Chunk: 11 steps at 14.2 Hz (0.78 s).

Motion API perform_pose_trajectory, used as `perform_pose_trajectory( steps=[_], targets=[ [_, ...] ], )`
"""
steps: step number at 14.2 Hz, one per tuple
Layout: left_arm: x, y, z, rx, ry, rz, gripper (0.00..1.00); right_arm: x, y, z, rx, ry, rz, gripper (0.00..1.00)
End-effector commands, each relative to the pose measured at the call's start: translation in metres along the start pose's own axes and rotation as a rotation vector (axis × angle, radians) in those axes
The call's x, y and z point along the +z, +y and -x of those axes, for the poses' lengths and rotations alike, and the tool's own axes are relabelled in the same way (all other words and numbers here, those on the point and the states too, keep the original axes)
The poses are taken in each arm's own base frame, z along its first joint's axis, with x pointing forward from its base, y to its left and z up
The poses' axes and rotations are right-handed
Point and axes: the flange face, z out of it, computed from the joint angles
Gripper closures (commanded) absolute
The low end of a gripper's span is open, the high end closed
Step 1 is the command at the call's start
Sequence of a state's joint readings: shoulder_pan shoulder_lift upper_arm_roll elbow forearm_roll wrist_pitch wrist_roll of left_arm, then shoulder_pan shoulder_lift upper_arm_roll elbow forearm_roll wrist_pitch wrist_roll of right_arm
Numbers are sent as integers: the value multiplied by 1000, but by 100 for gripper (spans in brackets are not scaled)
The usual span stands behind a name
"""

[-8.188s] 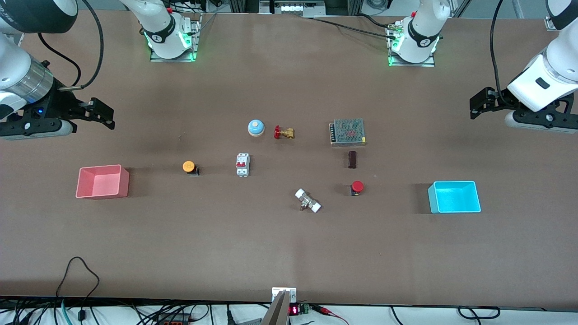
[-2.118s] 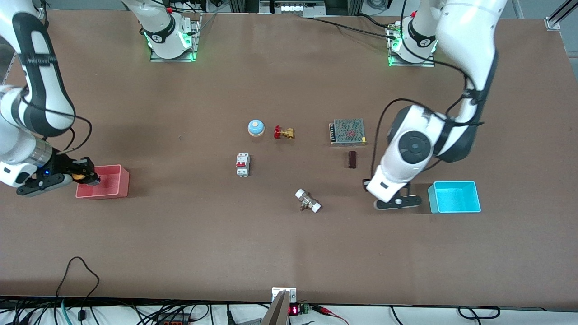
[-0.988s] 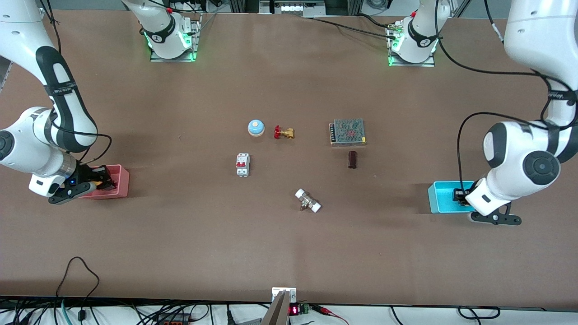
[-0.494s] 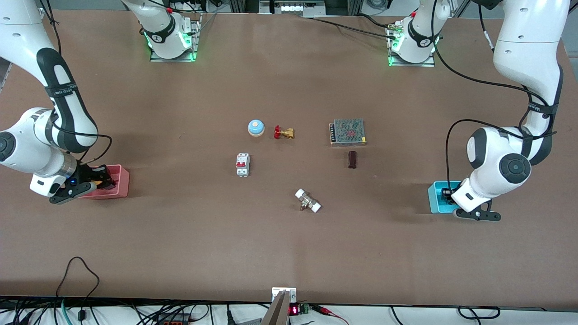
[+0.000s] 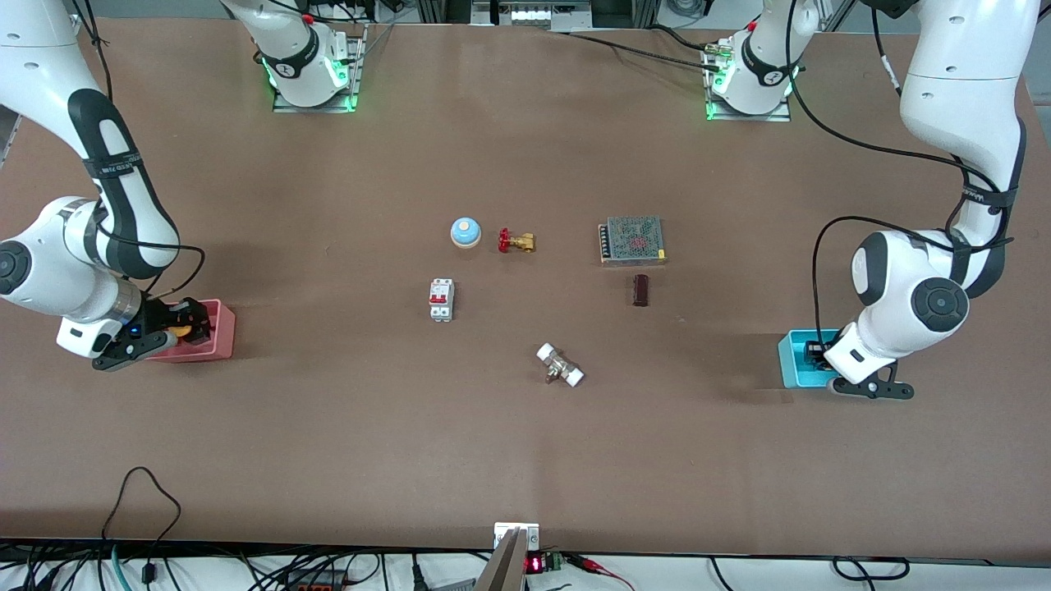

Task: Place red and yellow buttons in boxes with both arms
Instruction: 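Lower the yellow button into the pink box and open the right gripper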

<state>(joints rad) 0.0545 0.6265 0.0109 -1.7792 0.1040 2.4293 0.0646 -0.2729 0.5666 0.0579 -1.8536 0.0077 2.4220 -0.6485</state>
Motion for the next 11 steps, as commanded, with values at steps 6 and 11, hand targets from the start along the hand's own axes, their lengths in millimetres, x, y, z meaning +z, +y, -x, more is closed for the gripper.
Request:
perform_pose_trajectory(
  steps=[6,11],
  targets=[
    [-3,2,1,-42,14,61,83,-60,-4,-6,1,-1,15,0],
    [2,1,3,-42,6,61,80,-145,-41,-14,62,-23,4,0]
  ],
)
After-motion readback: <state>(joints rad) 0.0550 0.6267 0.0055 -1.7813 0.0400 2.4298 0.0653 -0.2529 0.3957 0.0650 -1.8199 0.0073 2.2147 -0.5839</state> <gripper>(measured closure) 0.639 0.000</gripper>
